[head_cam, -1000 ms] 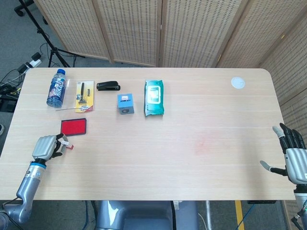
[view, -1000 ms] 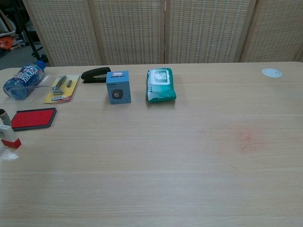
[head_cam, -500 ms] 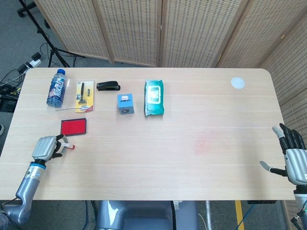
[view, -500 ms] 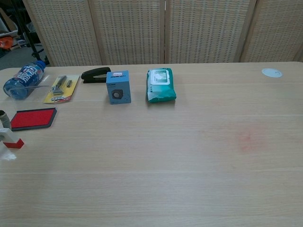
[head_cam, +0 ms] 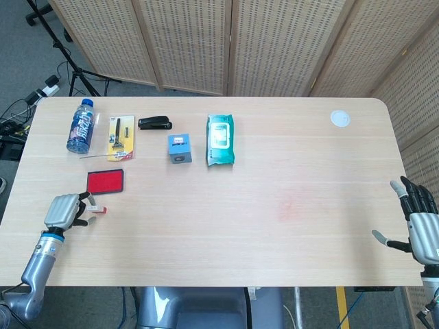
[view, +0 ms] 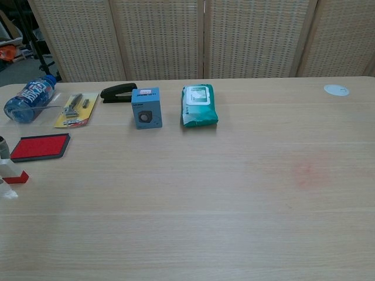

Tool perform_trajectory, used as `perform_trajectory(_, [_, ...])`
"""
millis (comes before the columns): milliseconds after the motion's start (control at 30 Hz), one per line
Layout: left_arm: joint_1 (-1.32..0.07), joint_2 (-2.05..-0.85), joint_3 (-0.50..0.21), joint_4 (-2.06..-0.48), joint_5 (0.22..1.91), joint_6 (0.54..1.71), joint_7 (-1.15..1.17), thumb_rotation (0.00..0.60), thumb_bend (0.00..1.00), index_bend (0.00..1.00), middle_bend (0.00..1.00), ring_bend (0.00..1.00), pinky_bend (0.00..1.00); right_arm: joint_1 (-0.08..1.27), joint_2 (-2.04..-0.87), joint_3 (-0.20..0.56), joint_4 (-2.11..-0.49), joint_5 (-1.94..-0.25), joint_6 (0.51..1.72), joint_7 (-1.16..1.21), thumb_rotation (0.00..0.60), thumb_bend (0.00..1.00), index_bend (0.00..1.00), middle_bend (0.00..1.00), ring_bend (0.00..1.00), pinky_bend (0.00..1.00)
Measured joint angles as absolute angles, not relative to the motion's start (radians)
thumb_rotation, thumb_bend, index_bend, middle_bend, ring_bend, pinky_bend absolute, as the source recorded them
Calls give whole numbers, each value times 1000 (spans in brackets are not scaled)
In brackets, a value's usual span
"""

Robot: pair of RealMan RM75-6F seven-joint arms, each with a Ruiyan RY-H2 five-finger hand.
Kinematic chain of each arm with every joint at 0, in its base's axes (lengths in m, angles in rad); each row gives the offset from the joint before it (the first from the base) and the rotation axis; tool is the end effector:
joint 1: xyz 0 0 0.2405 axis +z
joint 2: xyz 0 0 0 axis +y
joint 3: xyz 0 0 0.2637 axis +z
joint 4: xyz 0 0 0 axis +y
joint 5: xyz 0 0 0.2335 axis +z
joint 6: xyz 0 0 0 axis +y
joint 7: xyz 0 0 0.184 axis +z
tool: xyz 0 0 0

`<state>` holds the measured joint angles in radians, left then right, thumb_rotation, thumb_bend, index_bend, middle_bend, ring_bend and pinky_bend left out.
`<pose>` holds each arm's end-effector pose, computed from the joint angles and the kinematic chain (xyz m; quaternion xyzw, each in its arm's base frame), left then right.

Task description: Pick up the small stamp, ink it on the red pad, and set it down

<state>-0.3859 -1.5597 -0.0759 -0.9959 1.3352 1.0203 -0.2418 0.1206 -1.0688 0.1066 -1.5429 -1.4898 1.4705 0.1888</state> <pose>-0.3768 0.3382 0.0012 -0.6203 -0.4963 -0.3281 0.5112 -0.3336 -0.2501 0.1758 0.5719 -0.3864 0.4354 0.5780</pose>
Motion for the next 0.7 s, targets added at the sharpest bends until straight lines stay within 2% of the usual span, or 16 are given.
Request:
perform_trajectory(300, [-383,-1554,-84,-1004,1328,1026,-238,600,178,465,979,1000,1000,121,-1069,106,-1544,-1491,1471,186,600,0,0,0,0,0])
perform_trajectory(400, [-381,-1551,-87,-1008,1324,1031,-232,600,177,422,973,1000,1000,120,-1070,105,-1544,-1492,1471,183,600,0,0,0,0,0])
perform_trajectory(700, [-349,-1474,-108,-1119,1339,1134,-244,600,153,355,938,1000,1000,119,-1072,103,-1547,-1496,1475,175,600,0,0,0,0,0])
